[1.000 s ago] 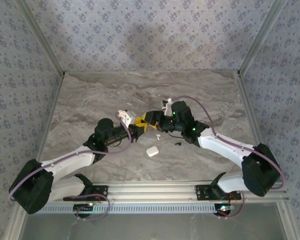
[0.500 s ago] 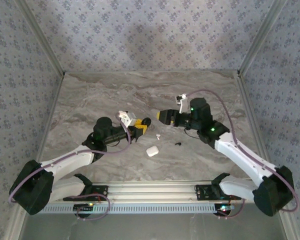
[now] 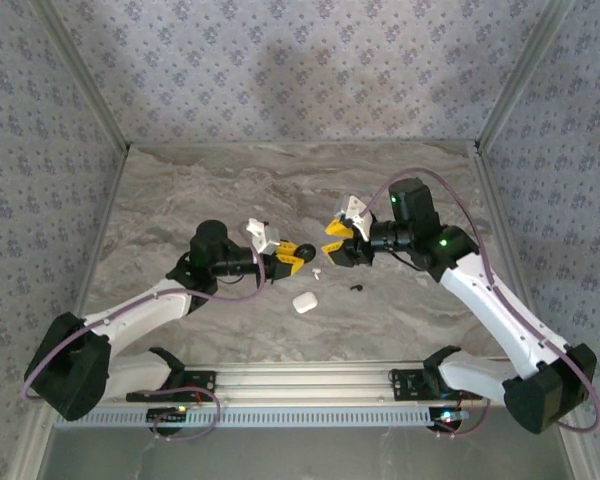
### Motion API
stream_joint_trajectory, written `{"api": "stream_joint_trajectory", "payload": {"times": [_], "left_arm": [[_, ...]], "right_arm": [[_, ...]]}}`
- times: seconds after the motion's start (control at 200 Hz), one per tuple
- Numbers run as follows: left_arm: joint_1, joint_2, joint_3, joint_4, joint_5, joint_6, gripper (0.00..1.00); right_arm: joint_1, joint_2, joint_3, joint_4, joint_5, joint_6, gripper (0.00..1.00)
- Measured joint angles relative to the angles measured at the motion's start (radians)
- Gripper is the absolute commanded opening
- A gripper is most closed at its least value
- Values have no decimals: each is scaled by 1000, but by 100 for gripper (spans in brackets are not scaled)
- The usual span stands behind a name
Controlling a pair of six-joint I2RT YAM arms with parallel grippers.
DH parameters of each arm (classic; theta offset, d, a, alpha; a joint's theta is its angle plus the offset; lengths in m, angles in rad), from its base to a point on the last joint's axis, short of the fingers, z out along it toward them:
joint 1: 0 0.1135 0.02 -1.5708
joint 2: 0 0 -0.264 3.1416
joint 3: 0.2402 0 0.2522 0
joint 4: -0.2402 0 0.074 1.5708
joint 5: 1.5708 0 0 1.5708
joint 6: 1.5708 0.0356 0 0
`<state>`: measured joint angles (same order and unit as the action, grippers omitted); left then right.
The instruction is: Insert wireless bluetooth earbuds into charging case
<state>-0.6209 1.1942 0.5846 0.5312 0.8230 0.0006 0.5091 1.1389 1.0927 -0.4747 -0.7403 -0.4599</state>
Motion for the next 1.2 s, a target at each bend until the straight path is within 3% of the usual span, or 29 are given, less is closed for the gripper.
{"api": "stream_joint_trajectory", "payload": {"times": [0.28,0.884,1.084,1.199], "left_arm": [[0,0,10,-35,53,26,17],[-6,-1,23,-74,72,64,15],[-10,-1,24,-87,80,71,15],[-15,-1,24,-88,83,73,15]], "right_arm": [[37,121,60,-128,-54,-181,48],[55,222,126,-200,-166,-248,45],[53,245,153,-240,-175,-277,32],[50,256,164,-263,-178,-298,32]]}}
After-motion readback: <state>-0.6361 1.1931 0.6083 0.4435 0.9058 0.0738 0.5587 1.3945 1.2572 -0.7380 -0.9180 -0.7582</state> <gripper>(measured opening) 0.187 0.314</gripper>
